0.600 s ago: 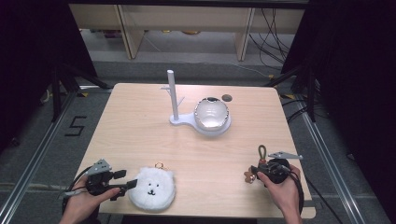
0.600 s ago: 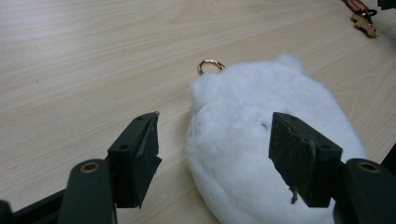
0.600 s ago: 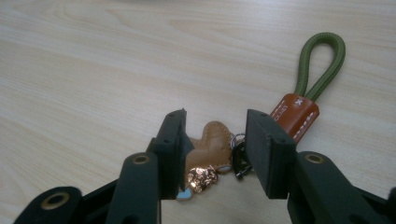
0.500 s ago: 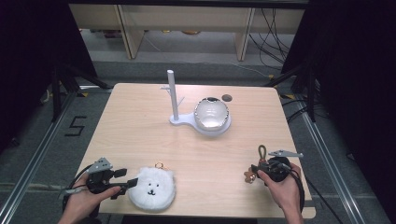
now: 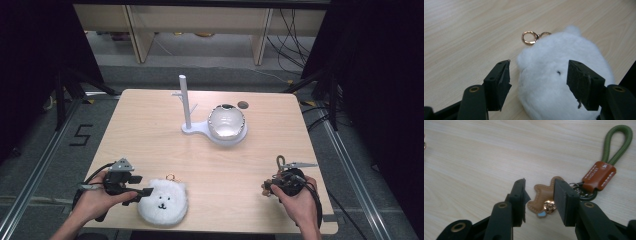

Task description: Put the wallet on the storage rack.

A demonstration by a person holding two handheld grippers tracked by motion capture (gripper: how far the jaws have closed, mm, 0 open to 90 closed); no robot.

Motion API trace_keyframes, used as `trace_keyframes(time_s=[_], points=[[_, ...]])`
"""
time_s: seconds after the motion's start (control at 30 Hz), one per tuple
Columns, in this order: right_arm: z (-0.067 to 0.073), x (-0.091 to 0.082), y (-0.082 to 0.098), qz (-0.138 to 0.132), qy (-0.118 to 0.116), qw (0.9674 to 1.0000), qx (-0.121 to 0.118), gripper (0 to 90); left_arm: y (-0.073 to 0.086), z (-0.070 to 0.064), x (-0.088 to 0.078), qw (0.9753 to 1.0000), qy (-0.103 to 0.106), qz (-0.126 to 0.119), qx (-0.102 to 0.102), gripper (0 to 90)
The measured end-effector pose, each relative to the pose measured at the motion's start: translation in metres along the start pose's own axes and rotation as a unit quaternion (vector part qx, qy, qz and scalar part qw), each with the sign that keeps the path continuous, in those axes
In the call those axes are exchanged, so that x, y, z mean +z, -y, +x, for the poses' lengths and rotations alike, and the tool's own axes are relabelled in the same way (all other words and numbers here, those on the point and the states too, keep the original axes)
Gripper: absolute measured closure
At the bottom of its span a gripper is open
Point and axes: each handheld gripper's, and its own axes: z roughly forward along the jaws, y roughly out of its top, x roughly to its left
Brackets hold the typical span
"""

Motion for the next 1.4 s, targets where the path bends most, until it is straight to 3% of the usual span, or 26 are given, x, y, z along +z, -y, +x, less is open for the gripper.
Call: trace_keyframes(time_s=[0.17, 0.2, 0.23, 0.27, 0.37, 0.4, 0.47, 0.6, 0.77, 0.83, 0.87, 0.93, 1.03, 1.07, 1.2, 1.27, 1.3, 1.4], points=[[0.006, 0.002, 0.001, 0.011, -0.004, 0.9999, 0.005, 62.9, -0.003, 0.002, 0.003, 0.9994, 0.005, 0.035, -0.002, 34.7], [0.007, 0.002, 0.0, 0.014, -0.004, 0.9999, 0.004, 62.9, -0.003, 0.003, 0.008, 0.9989, 0.008, 0.043, -0.016, 34.7], [0.007, 0.002, 0.0, 0.014, -0.004, 0.9999, 0.004, 62.9, -0.003, 0.003, 0.008, 0.9989, 0.008, 0.043, -0.016, 34.7], [0.007, 0.002, -0.001, 0.016, -0.006, 0.9998, 0.01, 62.9, -0.003, 0.008, 0.013, 0.9979, 0.007, 0.063, -0.01, 34.7], [0.009, 0.001, -0.001, 0.019, -0.011, 0.9997, 0.014, 62.7, -0.002, 0.009, 0.019, 0.9972, 0.007, 0.069, -0.025, 34.8], [0.008, 0.002, -0.001, 0.013, -0.002, 0.9999, 0.007, 62.6, -0.002, 0.013, 0.022, 0.9953, 0.009, 0.095, -0.014, 35.1], [0.009, 0.001, -0.001, 0.017, -0.014, 0.9997, 0.013, 62.0, -0.002, 0.013, 0.026, 0.9945, 0.011, 0.102, -0.017, 35.9], [0.01, 0.0, -0.001, 0.017, -0.012, 0.9997, 0.015, 61.5, -0.002, 0.009, 0.029, 0.9938, 0.01, 0.107, -0.026, 39.2], [0.01, 0.0, 0.0, 0.018, -0.009, 0.9997, 0.016, 61.3, -0.006, 0.006, 0.031, 0.9912, 0.004, 0.129, -0.026, 42.1], [0.01, 0.0, 0.0, 0.019, -0.015, 0.9996, 0.014, 61.0, -0.007, 0.003, 0.034, 0.9898, 0.0, 0.138, -0.038, 43.8], [0.009, 0.002, 0.001, 0.016, -0.006, 0.9999, 0.002, 60.8, -0.007, 0.002, 0.036, 0.9887, -0.003, 0.144, -0.041, 44.4], [0.01, 0.002, 0.001, 0.015, -0.018, 0.9997, 0.008, 60.4, -0.007, 0.002, 0.037, 0.9884, -0.003, 0.145, -0.043, 46.3], [0.01, 0.003, 0.001, 0.013, -0.017, 0.9998, 0.002, 60.1, -0.008, 0.0, 0.039, 0.9876, -0.004, 0.15, -0.046, 51.0], [0.012, 0.002, 0.001, 0.02, -0.019, 0.9995, 0.013, 59.7, -0.009, -0.003, 0.039, 0.9868, -0.01, 0.156, -0.043, 52.0], [0.014, 0.001, 0.001, 0.02, -0.024, 0.9995, 0.011, 59.2, -0.008, -0.004, 0.042, 0.9867, -0.018, 0.157, -0.037, 56.1], [0.013, 0.003, 0.001, 0.008, -0.023, 0.9997, -0.007, 59.1, -0.006, -0.004, 0.042, 0.988, -0.019, 0.15, -0.033, 60.8], [0.015, 0.002, 0.001, 0.013, -0.022, 0.9997, 0.0, 59.0, -0.005, -0.006, 0.041, 0.9885, -0.02, 0.145, -0.036, 63.5], [0.018, 0.002, 0.0, 0.018, -0.023, 0.9996, 0.005, 58.5, -0.001, -0.005, 0.038, 0.991, -0.018, 0.132, -0.017, 71.1]])
